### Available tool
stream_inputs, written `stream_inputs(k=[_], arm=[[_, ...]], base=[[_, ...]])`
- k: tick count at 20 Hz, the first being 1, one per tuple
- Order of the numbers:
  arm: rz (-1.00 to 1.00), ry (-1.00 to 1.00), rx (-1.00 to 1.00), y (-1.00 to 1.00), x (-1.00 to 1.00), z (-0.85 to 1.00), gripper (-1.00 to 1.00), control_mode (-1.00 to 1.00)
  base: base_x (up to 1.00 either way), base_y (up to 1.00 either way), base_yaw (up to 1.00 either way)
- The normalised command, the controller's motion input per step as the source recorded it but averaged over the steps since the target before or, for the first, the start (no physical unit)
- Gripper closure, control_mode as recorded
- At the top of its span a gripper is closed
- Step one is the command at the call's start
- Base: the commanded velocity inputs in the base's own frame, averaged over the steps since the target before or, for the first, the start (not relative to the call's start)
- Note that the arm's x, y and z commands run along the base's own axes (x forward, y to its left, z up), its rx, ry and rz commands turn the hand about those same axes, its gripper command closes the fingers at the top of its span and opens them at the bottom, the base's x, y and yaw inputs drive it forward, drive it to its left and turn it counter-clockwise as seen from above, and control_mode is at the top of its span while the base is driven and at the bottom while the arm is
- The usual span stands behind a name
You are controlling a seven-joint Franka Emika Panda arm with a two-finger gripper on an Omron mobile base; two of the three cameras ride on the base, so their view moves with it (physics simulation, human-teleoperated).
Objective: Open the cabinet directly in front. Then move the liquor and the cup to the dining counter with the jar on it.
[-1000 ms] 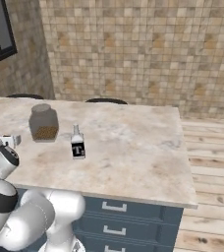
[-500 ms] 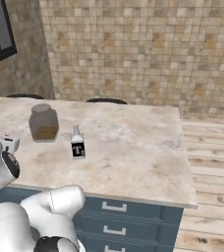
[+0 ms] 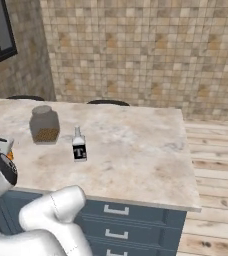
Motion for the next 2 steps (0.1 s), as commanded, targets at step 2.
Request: stream_inputs(k=[2], arm=[[-0.01,-0.45,0.19,-1.00,-1.00,0.14,-1.00,-1.00]], base=[[0.00,0.00,0.00]])
